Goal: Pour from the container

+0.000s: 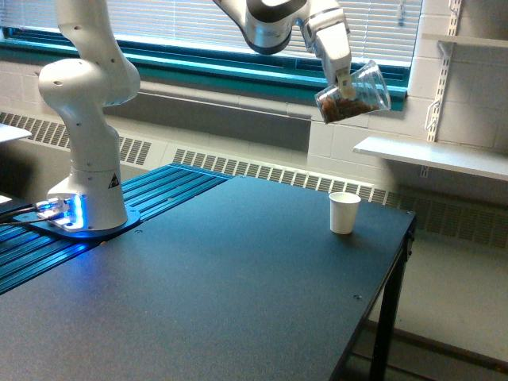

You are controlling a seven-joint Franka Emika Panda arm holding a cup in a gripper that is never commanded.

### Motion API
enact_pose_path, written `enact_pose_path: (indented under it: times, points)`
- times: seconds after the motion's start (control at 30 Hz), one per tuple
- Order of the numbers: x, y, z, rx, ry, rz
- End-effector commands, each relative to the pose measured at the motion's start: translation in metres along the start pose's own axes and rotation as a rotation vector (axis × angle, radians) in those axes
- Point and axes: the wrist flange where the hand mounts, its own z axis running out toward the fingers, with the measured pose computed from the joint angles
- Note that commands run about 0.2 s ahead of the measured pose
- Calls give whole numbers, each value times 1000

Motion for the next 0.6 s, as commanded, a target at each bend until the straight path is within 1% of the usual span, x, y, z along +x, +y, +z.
enact_pose_path:
  times: [0.03, 0.27, 0.33, 0.6]
  points:
    - [-25, -22, -11, 30, 12, 2]
    - [-51, -40, -12, 44, 1, -21]
    - [-57, -45, -13, 55, -8, -25]
    - [-83, -58, -9, 61, -37, -41]
